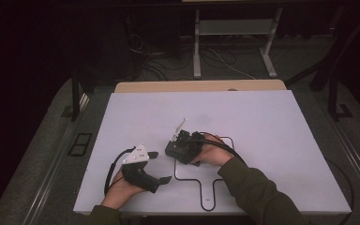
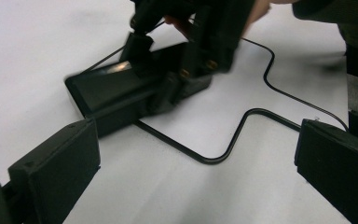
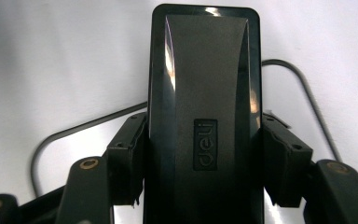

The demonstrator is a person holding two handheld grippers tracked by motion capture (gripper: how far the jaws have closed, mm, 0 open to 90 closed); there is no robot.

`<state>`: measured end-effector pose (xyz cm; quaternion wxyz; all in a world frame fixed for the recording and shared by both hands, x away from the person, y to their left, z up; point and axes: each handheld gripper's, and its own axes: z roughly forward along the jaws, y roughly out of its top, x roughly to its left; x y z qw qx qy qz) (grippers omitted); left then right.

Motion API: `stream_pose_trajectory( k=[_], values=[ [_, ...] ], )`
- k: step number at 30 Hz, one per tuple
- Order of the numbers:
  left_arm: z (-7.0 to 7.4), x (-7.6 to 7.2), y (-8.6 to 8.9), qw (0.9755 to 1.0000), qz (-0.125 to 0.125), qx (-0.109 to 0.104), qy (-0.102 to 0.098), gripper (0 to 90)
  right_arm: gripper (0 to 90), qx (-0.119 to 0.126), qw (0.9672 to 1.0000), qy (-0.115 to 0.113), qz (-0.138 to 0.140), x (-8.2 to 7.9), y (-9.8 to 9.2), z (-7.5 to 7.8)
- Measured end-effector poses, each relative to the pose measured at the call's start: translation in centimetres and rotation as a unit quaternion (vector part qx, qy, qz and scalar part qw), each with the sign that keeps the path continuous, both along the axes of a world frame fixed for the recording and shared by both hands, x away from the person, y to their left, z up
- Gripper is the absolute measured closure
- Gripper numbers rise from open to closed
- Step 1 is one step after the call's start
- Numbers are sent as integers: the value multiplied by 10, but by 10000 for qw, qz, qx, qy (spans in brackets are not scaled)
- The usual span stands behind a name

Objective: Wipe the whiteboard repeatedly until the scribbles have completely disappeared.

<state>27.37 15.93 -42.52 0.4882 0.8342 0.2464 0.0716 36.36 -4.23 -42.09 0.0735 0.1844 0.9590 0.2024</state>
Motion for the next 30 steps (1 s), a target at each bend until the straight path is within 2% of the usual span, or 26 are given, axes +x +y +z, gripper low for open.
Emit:
stream_pose_trajectory(
  k=[3,7,10,11,13,17,20,28,30],
  values=[
    [1,0,0,10000,-8,24,-3,0,385,29,10000,1,-9,2,0,0],
    [1,0,1,10000,16,11,-5,0,385,107,9994,-10,-323,17,-2,-1],
    [1,0,1,10000,7,9,-7,0,384,98,9993,42,-368,23,-2,-1],
    [0,0,1,10000,9,4,-6,0,384,30,9994,-54,-354,23,-2,-1],
    [0,0,2,10000,7,10,-3,0,385,49,9996,43,-287,17,-1,-1],
    [0,-1,0,10000,32,-23,12,0,385,15,10000,61,-12,0,1,0],
    [1,-1,-1,10000,9,-9,6,0,385,51,9999,118,6,-3,2,0],
    [1,0,2,10000,-8,2,-9,0,385,33,9993,94,-362,32,2,-1],
    [1,0,2,10000,11,-13,-6,0,385,50,9989,164,-444,35,2,0]
  ],
)
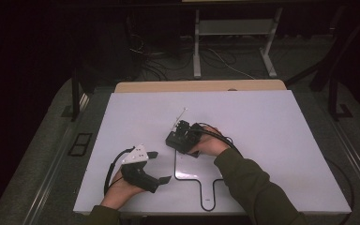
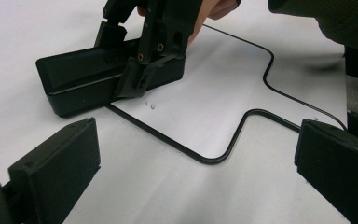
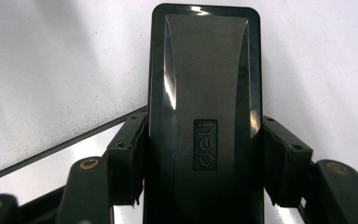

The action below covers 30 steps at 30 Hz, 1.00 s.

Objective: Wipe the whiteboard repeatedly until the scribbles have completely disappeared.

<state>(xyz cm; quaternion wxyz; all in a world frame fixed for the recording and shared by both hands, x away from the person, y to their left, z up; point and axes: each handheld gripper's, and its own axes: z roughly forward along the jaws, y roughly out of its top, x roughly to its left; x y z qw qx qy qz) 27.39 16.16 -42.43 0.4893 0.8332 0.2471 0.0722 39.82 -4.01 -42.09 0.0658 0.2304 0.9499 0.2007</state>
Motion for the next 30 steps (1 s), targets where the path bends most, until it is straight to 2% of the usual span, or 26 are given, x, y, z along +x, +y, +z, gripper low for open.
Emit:
stream_pose_trajectory(
  k=[2,3,4,6,8,10,12,18,20,22,26,30],
  values=[
    [0,0,0,10000,3,-3,-3,0,385,-55,9999,-106,48,-4,0,-1],
    [0,0,0,10000,11,-6,4,0,384,-9,9999,-53,103,-9,1,0],
    [0,0,0,10000,20,-12,9,0,385,-74,9998,-91,183,-14,1,0],
    [0,0,-1,10000,27,-33,11,0,385,-51,9993,-82,359,-26,1,0],
    [0,0,-1,10000,20,-19,1,0,385,5,9989,10,478,-38,0,0],
    [0,-1,-2,10000,29,-30,7,0,385,-14,9983,-15,583,-44,0,0],
    [0,-1,-3,10000,17,-15,10,0,385,-11,9985,0,553,-39,0,0],
    [0,0,-1,10000,-10,23,-7,0,385,0,10000,-50,70,-3,-1,-1],
    [0,0,0,10000,-1,5,-3,0,385,-22,10000,-21,-1,2,0,-1],
    [0,0,0,10000,2,5,-4,0,385,-34,10000,-40,23,-2,1,0],
    [0,0,-1,10000,22,-22,5,0,385,-98,9993,9,355,-23,2,1],
    [1,-1,-2,10000,28,-29,-2,0,385,-216,9972,82,706,-40,4,3]
  ],
)
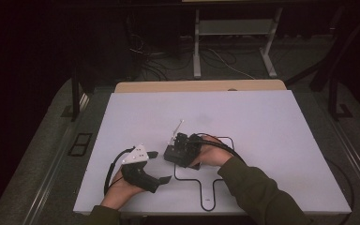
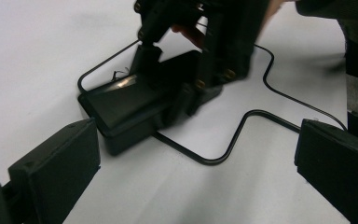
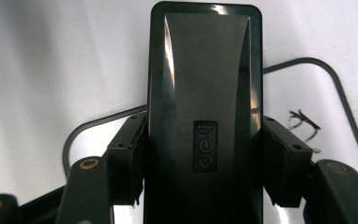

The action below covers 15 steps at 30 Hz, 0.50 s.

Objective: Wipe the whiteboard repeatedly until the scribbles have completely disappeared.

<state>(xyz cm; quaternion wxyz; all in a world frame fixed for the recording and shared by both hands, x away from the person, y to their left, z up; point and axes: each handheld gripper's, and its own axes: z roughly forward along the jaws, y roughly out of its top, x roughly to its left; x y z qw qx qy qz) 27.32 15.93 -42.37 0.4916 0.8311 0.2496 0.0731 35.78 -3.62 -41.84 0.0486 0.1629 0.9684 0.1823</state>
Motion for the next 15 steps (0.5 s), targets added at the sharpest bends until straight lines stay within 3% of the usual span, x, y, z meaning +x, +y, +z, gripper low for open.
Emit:
stream_pose_trajectory(
  k=[2,5,8,10,15],
  values=[
    [0,0,0,10000,-2,7,-5,0,385,17,10000,-62,18,0,1,0],
    [0,0,1,10000,-5,9,-10,0,385,152,9991,-204,-333,14,-2,-3],
    [0,0,2,10000,-13,27,-11,0,386,208,9958,-475,-757,32,-9,-4],
    [0,1,3,10000,-12,22,-7,0,385,260,9946,-438,-905,39,-12,-4],
    [0,1,2,10000,10,3,-10,0,385,269,9977,-155,-610,27,-7,-4]
  ],
)
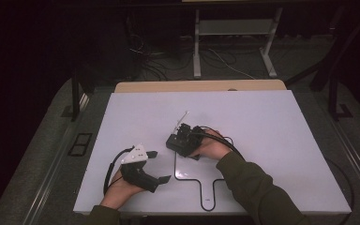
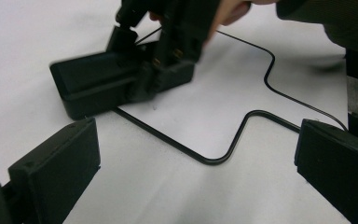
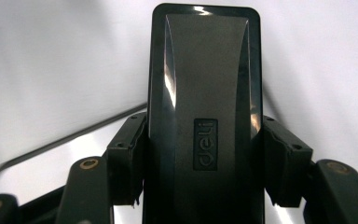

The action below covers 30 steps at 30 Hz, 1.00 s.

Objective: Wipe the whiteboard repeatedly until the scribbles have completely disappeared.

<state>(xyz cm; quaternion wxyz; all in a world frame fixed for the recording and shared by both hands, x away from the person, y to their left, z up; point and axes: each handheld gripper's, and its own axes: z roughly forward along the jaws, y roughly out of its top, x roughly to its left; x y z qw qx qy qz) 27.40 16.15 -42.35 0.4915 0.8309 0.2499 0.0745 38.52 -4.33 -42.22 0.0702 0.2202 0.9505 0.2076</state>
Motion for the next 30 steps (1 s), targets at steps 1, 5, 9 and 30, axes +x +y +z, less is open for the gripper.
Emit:
stream_pose_trajectory(
  k=[1,5,9,30],
  values=[
    [0,0,0,10000,-11,18,-14,0,385,-26,9999,15,109,-3,1,0],
    [1,-1,-1,10000,-5,-6,0,0,385,38,9990,119,430,-20,5,0],
    [1,-1,-1,10000,-7,-5,-1,0,385,153,9968,352,695,-30,7,1],
    [1,-1,0,10000,-1,-28,-3,0,385,228,9947,348,942,-51,6,-1]
  ],
)
